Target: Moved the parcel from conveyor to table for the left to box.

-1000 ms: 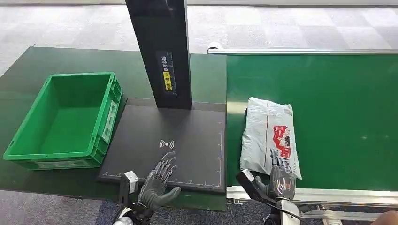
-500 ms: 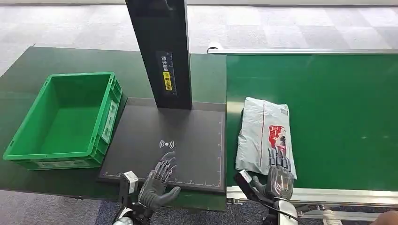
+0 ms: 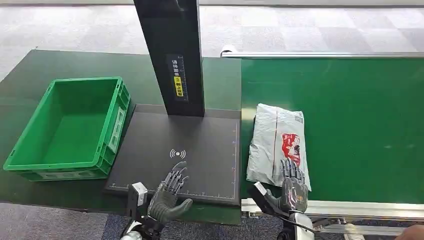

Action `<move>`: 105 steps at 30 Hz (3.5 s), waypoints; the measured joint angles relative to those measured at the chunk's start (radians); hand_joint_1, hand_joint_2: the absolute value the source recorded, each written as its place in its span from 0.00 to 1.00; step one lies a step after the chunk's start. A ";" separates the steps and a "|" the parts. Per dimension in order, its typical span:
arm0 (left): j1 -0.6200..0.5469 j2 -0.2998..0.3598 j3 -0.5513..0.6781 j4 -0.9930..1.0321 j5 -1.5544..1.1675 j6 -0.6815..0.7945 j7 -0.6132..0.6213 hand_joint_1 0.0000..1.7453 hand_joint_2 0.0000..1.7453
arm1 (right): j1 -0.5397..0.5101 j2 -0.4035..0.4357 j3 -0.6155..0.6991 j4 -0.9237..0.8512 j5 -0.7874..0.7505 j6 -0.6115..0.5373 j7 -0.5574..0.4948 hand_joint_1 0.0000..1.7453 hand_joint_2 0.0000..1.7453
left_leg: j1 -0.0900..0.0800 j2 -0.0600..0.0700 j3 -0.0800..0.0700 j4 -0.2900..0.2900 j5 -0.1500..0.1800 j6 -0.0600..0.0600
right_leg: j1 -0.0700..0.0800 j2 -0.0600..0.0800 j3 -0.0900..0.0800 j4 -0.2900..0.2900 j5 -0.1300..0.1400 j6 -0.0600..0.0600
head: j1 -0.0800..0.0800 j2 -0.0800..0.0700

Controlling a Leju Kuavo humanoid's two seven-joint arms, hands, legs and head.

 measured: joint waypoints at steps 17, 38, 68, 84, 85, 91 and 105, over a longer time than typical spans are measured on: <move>-0.037 0.000 -0.035 0.042 -0.003 -0.002 0.000 0.00 1.00 | -0.174 -0.010 0.001 0.277 0.048 -0.045 0.013 0.00 1.00 | 0.000 0.000 0.001 0.000 0.000 0.000 | 0.000 0.000 0.001 0.000 0.000 0.000 | 0.000 0.000; -0.055 0.001 -0.049 0.062 -0.008 -0.019 0.004 0.00 1.00 | -0.211 -0.003 0.006 0.345 0.049 -0.024 0.007 1.00 1.00 | 0.000 0.000 0.002 0.000 0.000 0.000 | 0.000 0.000 0.002 0.000 0.000 0.000 | 0.000 0.000; -0.067 0.007 -0.058 0.073 -0.006 0.016 0.000 0.00 1.00 | -0.204 0.021 -0.006 0.323 -0.107 0.044 -0.146 1.00 1.00 | 0.000 0.000 0.001 0.000 0.000 0.000 | 0.000 0.000 0.002 0.000 0.000 0.000 | 0.000 0.000; 0.034 0.046 0.102 -0.142 -0.117 0.090 -0.066 0.00 1.00 | 0.268 0.012 0.015 -0.769 -0.847 0.610 -0.310 1.00 1.00 | 0.000 -0.004 -0.004 0.000 -0.001 -0.001 | 0.000 -0.004 -0.002 0.000 -0.002 -0.001 | 0.000 0.000; 0.036 0.050 0.114 -0.161 -0.132 0.094 -0.069 0.00 1.00 | 0.269 -0.003 0.020 -0.817 -0.831 0.624 -0.305 1.00 1.00 | 0.000 -0.004 -0.004 0.000 -0.001 -0.001 | 0.000 -0.004 -0.002 0.000 -0.002 -0.001 | 0.000 0.000; 0.016 0.076 0.202 -0.255 -0.231 0.163 -0.083 0.00 1.00 | 0.147 -0.101 0.120 -0.929 -0.689 0.672 -0.252 1.00 1.00 | 0.000 0.000 -0.003 0.000 0.000 -0.001 | 0.000 -0.001 -0.001 0.002 -0.001 -0.002 | 0.000 0.000; -0.045 0.127 0.369 -0.320 -0.271 0.198 -0.098 0.00 1.00 | -0.240 -0.195 0.493 -0.732 -0.490 0.622 -0.151 1.00 1.00 | 0.001 0.000 -0.002 0.000 0.002 -0.003 | 0.001 -0.001 -0.003 0.003 0.000 -0.004 | 0.000 0.000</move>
